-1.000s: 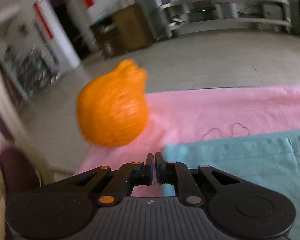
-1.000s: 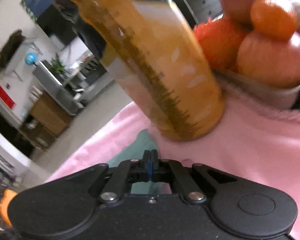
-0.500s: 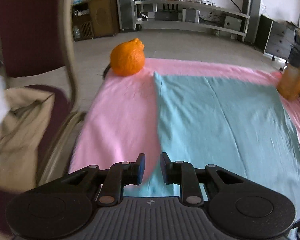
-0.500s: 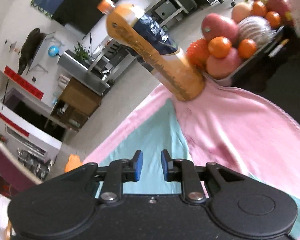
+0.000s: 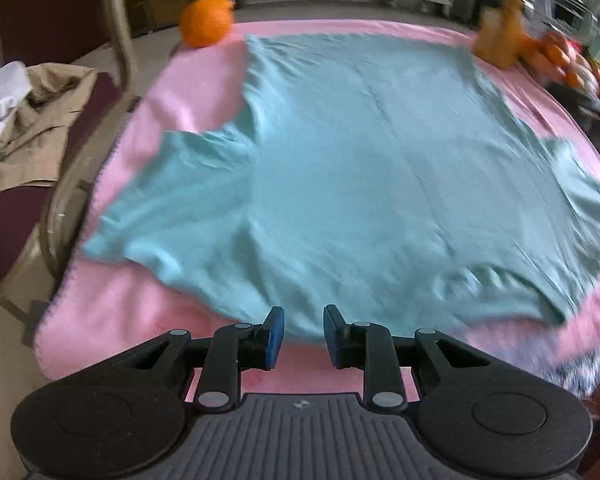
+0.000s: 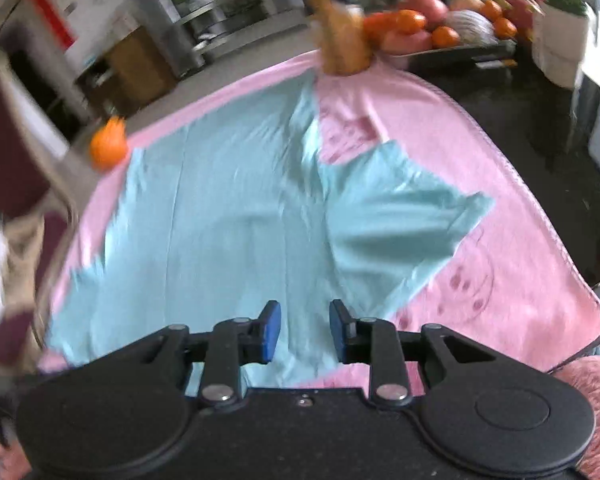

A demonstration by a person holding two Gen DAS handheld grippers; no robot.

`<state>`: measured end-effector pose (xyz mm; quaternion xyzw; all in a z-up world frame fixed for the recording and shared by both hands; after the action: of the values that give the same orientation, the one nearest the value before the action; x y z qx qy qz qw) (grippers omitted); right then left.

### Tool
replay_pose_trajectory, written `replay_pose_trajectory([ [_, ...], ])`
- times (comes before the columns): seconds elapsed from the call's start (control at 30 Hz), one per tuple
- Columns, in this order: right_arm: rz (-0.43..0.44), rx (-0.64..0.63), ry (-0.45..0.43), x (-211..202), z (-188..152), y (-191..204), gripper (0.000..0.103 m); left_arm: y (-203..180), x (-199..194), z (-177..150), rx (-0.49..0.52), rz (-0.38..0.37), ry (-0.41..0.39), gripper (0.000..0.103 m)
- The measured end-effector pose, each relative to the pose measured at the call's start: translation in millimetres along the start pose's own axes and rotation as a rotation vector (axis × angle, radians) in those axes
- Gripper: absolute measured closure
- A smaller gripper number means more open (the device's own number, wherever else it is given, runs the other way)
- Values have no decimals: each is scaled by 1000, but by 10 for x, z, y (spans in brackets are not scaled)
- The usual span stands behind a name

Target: Fold clothes

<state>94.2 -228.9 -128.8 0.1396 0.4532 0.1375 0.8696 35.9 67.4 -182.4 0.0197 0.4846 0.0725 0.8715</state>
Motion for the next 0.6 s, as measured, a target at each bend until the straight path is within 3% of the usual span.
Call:
replay_pose_trajectory([
  [0.2, 49, -166, 42, 294, -174, 347, 80, -342, 58, 113, 73, -6, -114, 78],
  [0.3, 70, -176, 46, 492, -146, 410, 80, -408, 165, 53, 83, -16, -76, 78],
  [0.4, 71, -190, 111, 646, -333, 369, 80, -372, 143, -8, 79, -12, -77, 77],
  [0.6, 91, -200, 106, 353, -537, 274, 81, -369, -20, -75, 102, 26, -53, 77],
])
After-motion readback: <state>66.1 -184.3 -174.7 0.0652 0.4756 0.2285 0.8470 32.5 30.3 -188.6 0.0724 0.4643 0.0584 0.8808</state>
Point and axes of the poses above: each gripper's, at about its wrist camera, not at the fingertips, and x roughly the way its jaws point, y to its left, z to its top, the point moved 7 cm from there along x, roughly the way its jaws point, and after that the axes turned 4 degrees about z, right-handed, at the moved point
